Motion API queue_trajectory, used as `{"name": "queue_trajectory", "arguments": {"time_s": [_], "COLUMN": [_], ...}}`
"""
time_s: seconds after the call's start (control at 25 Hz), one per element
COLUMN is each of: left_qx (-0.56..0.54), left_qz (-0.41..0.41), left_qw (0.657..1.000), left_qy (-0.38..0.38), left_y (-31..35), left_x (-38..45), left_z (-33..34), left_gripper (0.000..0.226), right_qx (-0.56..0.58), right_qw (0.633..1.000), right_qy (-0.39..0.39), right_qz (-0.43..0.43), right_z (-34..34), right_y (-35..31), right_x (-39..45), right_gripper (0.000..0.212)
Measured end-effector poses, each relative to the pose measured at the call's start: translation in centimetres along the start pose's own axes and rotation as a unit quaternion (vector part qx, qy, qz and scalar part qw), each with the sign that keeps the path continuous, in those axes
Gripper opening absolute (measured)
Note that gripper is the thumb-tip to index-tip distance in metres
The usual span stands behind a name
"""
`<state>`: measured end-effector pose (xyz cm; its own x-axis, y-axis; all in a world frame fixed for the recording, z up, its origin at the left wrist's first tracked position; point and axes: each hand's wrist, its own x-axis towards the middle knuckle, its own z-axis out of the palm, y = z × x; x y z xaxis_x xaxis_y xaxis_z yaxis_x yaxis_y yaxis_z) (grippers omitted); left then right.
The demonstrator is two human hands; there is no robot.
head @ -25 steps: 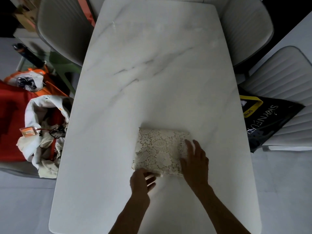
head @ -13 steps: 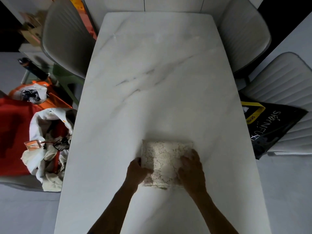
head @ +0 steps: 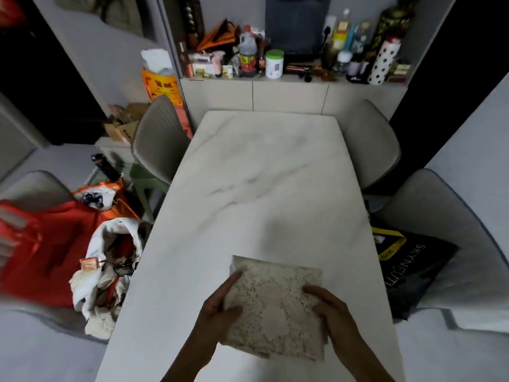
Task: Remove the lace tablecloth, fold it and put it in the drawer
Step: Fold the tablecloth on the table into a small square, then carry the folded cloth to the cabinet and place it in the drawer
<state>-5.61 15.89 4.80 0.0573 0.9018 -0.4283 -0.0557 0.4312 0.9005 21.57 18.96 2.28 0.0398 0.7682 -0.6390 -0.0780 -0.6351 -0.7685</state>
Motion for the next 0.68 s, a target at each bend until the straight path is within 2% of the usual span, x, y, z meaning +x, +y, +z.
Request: {"name": "queue_trajectory", "arguments": {"time_s": [0.08,0.2,0.4,0.48,0.56,0.64,0.68], "left_qx": [0.006,0.001,-0.011,-0.017,-0.051,-0.088,-0.102], "left_qz": [0.039,0.079,0.118,0.133,0.133,0.125,0.120], "left_qw": [0.999,0.996,0.982,0.968,0.947,0.917,0.900], "left_qy": [0.010,0.040,0.149,0.210,0.289,0.369,0.407], "left_y": [1.3,2.8,2.2,1.6,0.1,-3.0,-4.7], "left_x": [-2.2,-6.8,-16.4,-20.9,-26.6,-33.2,-37.2], "left_z": [0.6,1.0,-1.2,-3.3,-6.2,-9.1,-10.6], "left_gripper": [0.057,0.052,0.046,0.048,0.048,0.049,0.049], "right_qx": [0.034,0.079,-0.033,-0.095,-0.184,-0.244,-0.249], "right_qw": [0.996,0.979,0.946,0.914,0.855,0.804,0.795], "right_qy": [-0.078,-0.184,-0.294,-0.363,-0.457,-0.524,-0.540], "right_qz": [-0.010,-0.034,-0.133,-0.156,-0.164,-0.141,-0.120], "right_z": [0.1,0.2,4.5,8.0,12.7,18.4,21.8], "right_y": [-1.1,-2.0,-2.9,-2.7,-1.6,1.1,3.3], "right_x": [-1.3,-3.7,-8.5,-10.9,-14.0,-17.9,-20.4], "right_gripper": [0.039,0.054,0.071,0.077,0.088,0.093,0.090]}}
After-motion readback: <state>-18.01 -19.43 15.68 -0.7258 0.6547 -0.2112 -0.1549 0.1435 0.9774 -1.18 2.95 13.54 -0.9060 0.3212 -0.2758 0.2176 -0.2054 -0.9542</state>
